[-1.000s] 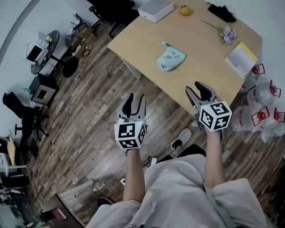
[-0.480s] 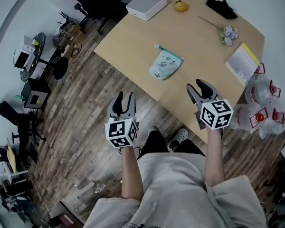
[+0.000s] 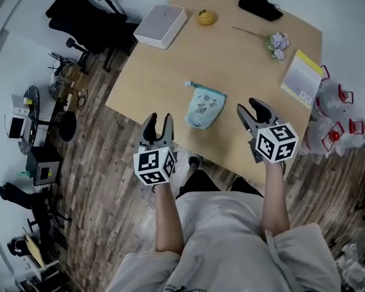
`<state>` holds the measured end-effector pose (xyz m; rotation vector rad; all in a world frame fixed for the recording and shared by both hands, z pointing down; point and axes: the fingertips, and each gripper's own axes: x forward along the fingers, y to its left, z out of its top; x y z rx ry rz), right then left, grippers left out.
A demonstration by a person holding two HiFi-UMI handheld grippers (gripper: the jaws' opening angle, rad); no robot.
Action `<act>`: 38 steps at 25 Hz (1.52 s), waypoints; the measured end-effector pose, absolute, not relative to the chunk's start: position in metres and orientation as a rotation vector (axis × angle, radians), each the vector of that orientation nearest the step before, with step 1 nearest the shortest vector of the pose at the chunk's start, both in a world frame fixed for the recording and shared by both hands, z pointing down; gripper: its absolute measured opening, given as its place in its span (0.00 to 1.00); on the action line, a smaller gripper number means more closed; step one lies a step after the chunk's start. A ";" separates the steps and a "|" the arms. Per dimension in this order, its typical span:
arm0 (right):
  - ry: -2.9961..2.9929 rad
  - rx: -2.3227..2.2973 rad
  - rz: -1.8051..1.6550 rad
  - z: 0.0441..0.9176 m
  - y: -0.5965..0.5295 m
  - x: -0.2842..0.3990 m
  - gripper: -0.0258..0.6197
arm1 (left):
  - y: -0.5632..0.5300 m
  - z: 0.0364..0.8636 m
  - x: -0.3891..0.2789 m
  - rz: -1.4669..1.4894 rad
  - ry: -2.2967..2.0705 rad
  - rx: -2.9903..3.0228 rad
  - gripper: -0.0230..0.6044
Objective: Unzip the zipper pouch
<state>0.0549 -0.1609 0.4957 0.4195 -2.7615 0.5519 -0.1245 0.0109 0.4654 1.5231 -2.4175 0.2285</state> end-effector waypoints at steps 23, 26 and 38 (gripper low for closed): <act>-2.479 0.926 0.805 0.576 -0.202 -0.033 0.36 | -0.159 0.564 -0.217 0.398 -1.745 2.010 0.31; -2.435 0.921 0.837 0.595 -0.203 -0.040 0.37 | -0.165 0.590 -0.212 0.432 -1.654 2.016 0.31; -2.236 0.961 0.914 0.688 -0.198 -0.044 0.36 | -0.167 0.681 -0.172 0.574 -1.390 2.003 0.31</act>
